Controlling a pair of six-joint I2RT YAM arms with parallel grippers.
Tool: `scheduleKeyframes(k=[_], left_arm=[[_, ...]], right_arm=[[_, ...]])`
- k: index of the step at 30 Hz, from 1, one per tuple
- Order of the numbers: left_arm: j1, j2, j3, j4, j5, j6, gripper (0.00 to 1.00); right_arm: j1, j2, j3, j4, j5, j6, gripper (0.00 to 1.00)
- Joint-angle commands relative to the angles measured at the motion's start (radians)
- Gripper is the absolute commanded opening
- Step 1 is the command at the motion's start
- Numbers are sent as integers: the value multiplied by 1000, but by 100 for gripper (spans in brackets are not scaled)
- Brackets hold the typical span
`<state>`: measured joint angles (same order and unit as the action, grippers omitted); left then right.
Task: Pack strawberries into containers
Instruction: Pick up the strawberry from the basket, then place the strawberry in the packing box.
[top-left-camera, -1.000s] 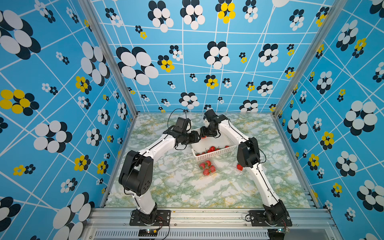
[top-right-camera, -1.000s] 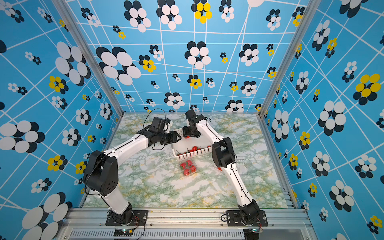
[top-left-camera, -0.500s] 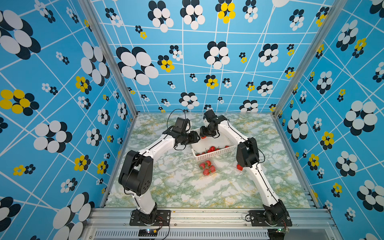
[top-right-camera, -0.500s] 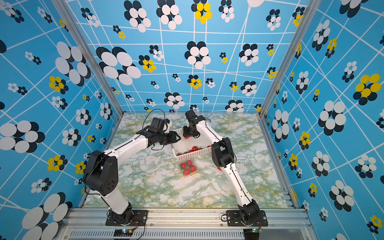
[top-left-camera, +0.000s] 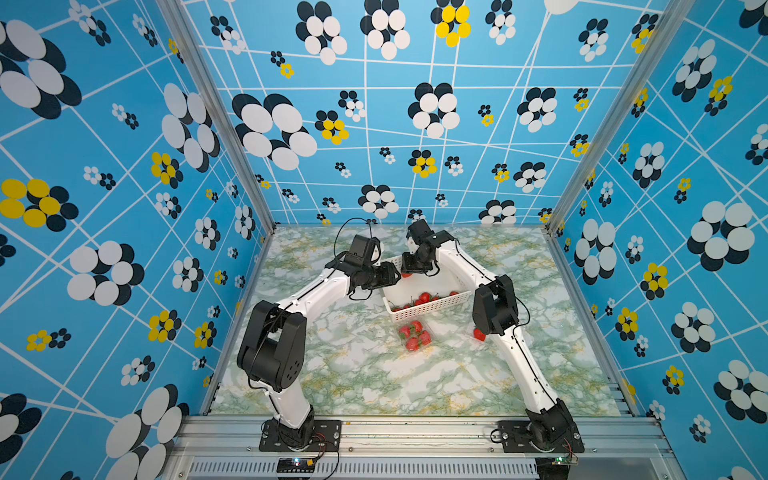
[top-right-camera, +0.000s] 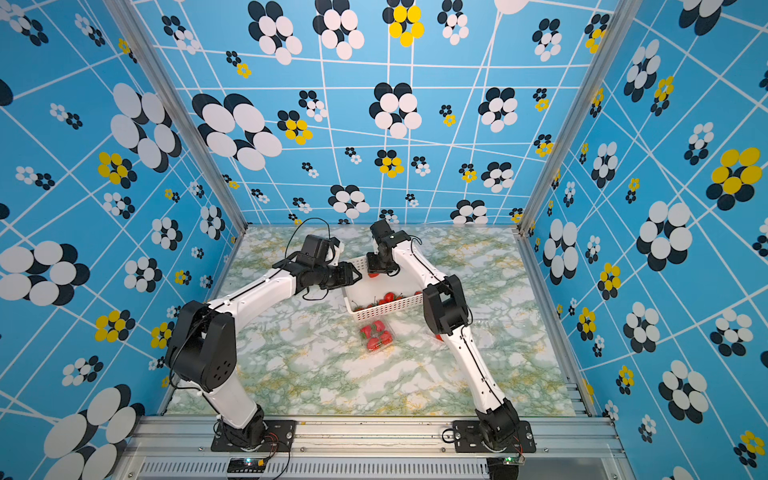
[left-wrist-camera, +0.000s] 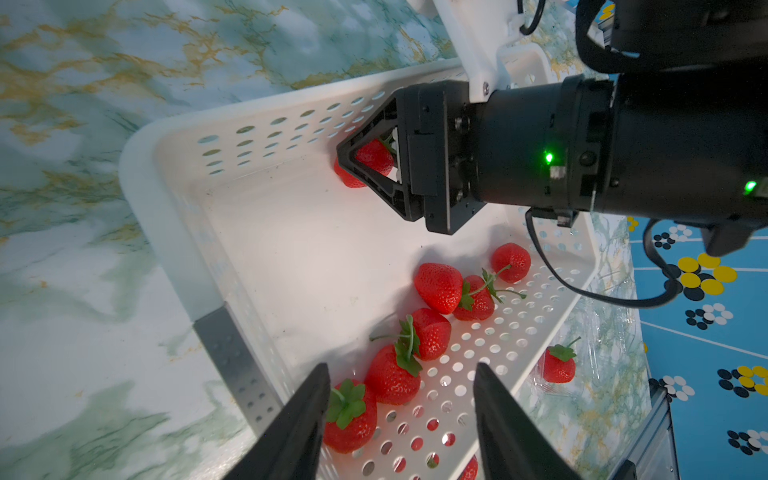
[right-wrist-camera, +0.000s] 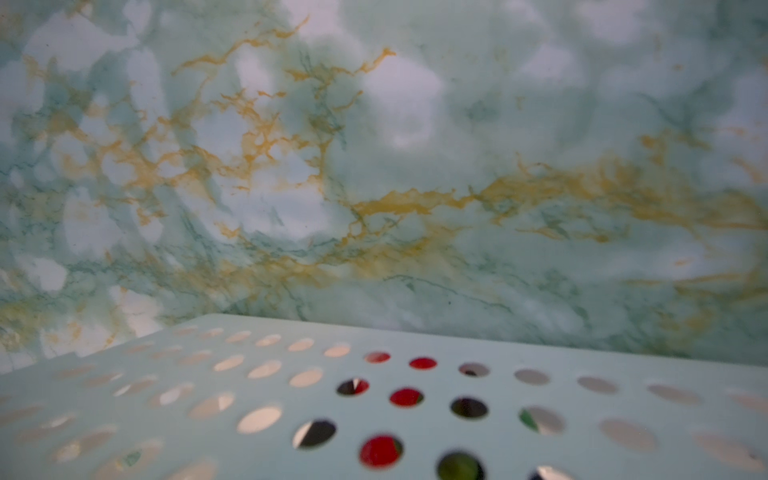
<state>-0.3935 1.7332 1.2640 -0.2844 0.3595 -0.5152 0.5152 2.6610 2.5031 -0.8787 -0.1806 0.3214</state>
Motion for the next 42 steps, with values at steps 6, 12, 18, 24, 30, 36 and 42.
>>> scheduleKeyframes(k=[6,12,18,24,30,36,42], left_arm=[[10,6,-10,8,16,-2,57],[0,23,6,17,21,-5,57],[-60,65,82,-15,15,9,57],[-156,96,169,-70,-32,25,57],[-255,137,253,-115,-40,36,57],[-345,165,267,-127,-50,23,57],[-424,172,248,-119,-55,2,57]], right_arm=[[9,-107,-57,-31,51,-34,19],[7,-271,-202,12,73,-74,18],[-10,-541,-473,17,139,-73,18],[-74,-888,-964,105,181,-28,19],[-137,-1133,-1255,78,207,9,19],[-165,-1259,-1420,64,223,55,20],[-200,-1283,-1513,61,226,71,19]])
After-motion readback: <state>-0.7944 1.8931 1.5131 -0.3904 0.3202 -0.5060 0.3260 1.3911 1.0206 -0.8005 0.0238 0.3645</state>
